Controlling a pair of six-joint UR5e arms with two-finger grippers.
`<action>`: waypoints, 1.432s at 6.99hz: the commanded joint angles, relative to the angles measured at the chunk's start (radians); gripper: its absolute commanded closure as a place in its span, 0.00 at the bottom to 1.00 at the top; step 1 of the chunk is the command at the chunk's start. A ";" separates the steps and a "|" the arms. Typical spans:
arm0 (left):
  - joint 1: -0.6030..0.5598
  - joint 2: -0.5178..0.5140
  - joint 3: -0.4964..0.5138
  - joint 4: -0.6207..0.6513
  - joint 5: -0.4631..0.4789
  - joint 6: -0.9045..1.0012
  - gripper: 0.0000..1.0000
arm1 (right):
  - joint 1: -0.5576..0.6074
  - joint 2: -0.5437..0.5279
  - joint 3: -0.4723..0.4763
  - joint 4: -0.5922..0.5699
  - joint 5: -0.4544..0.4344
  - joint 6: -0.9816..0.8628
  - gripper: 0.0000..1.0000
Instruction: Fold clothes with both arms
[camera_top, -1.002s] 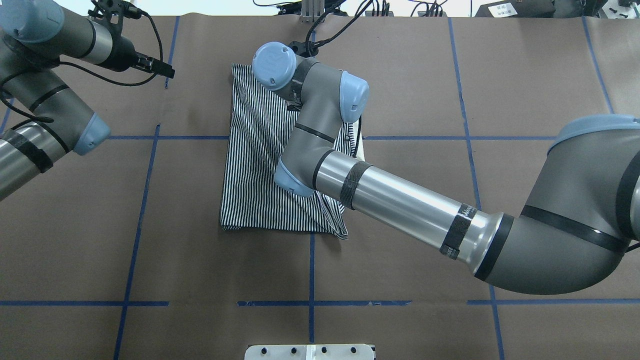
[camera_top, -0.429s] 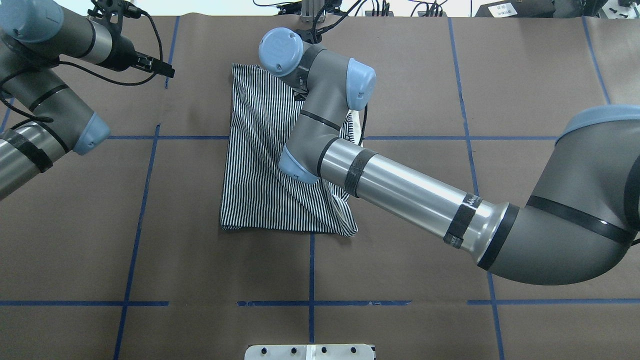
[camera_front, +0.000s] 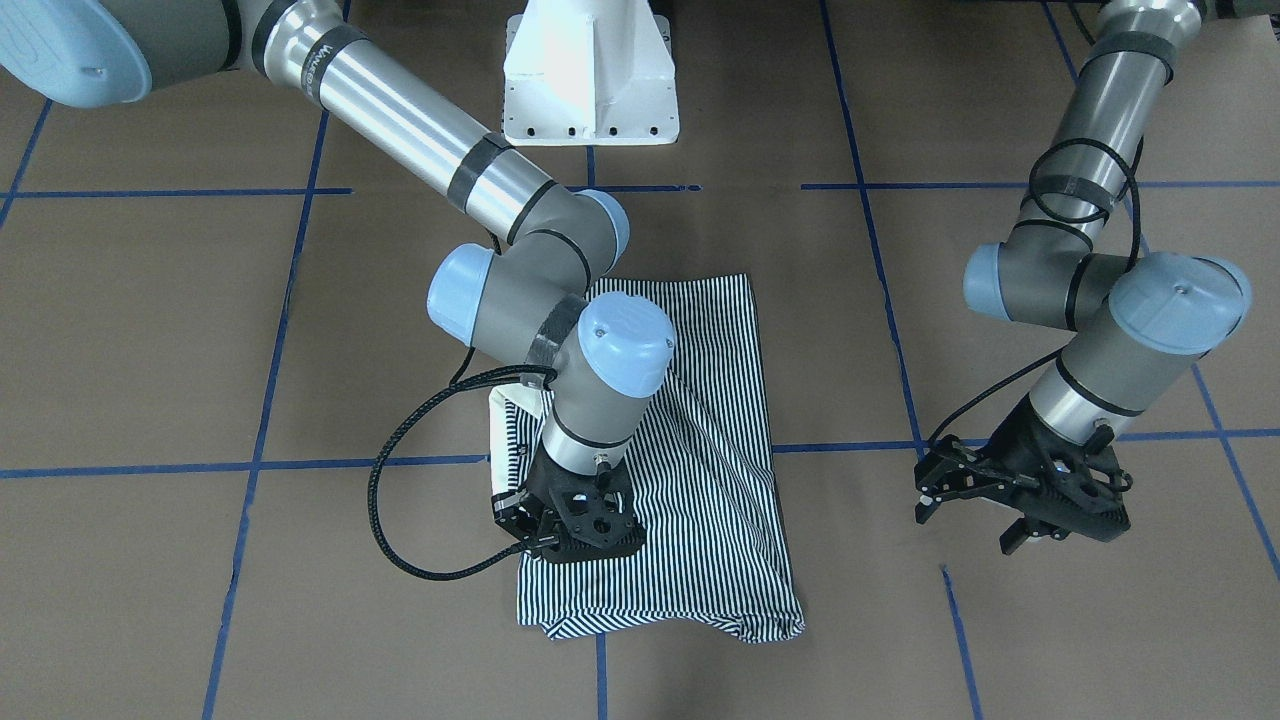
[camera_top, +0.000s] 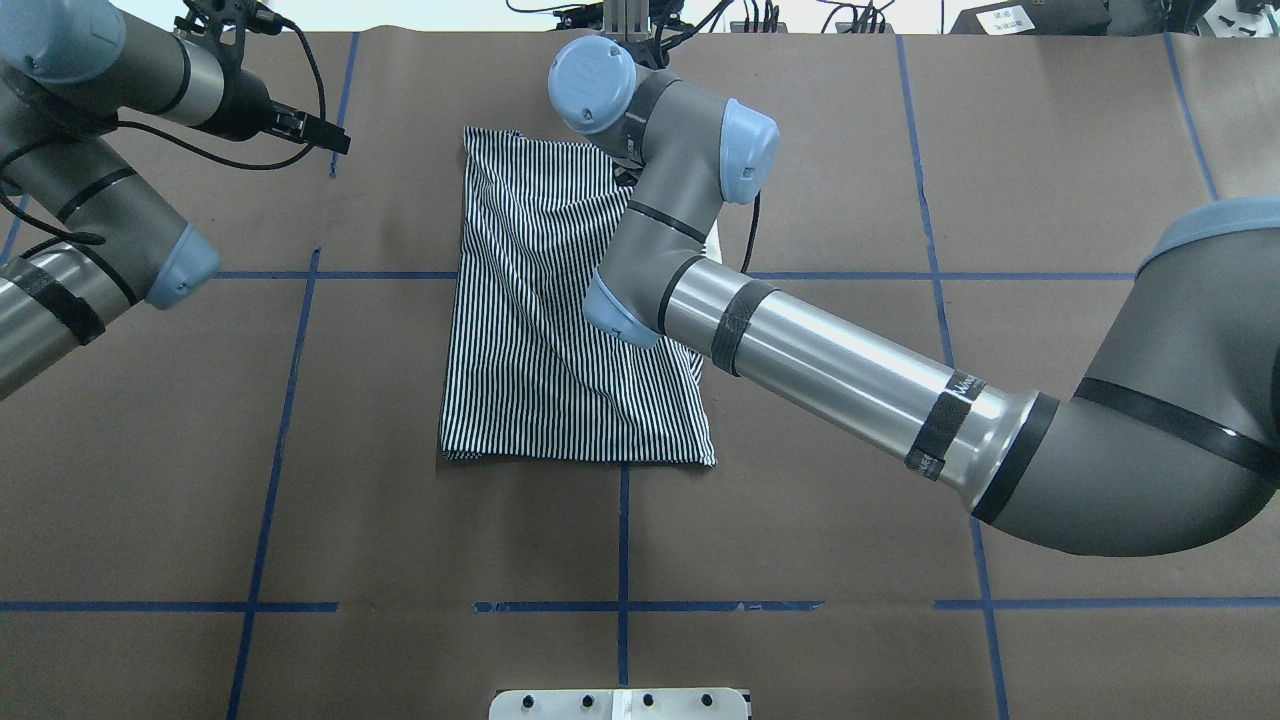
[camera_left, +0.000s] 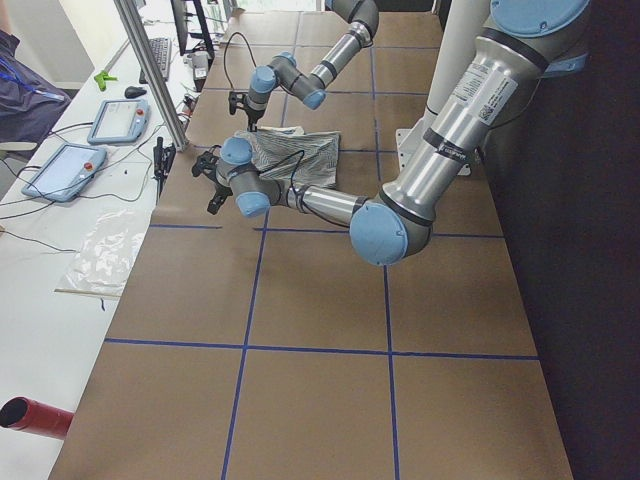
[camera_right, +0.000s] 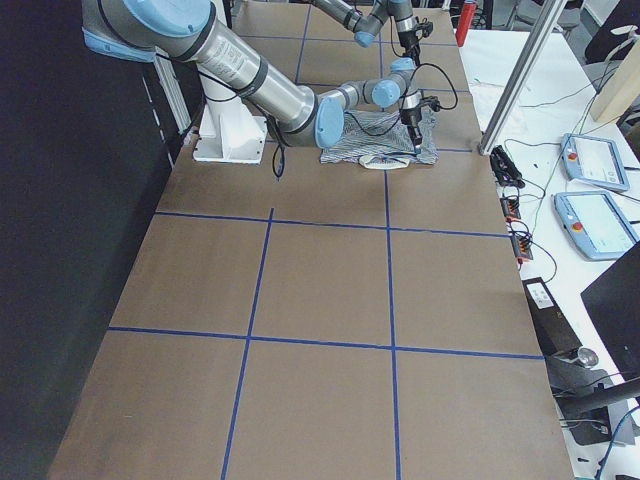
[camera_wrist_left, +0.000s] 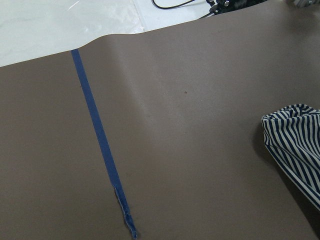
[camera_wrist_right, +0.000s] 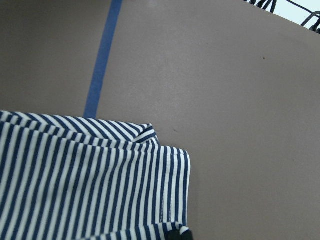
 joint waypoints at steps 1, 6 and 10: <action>0.000 0.000 -0.002 0.000 -0.001 0.000 0.00 | 0.001 -0.016 0.000 0.002 -0.004 -0.015 1.00; 0.003 0.017 -0.057 0.009 -0.018 0.000 0.00 | 0.139 -0.047 0.106 0.033 0.230 -0.009 0.00; 0.124 0.173 -0.360 0.003 -0.028 -0.367 0.00 | 0.106 -0.408 0.653 0.037 0.324 0.208 0.00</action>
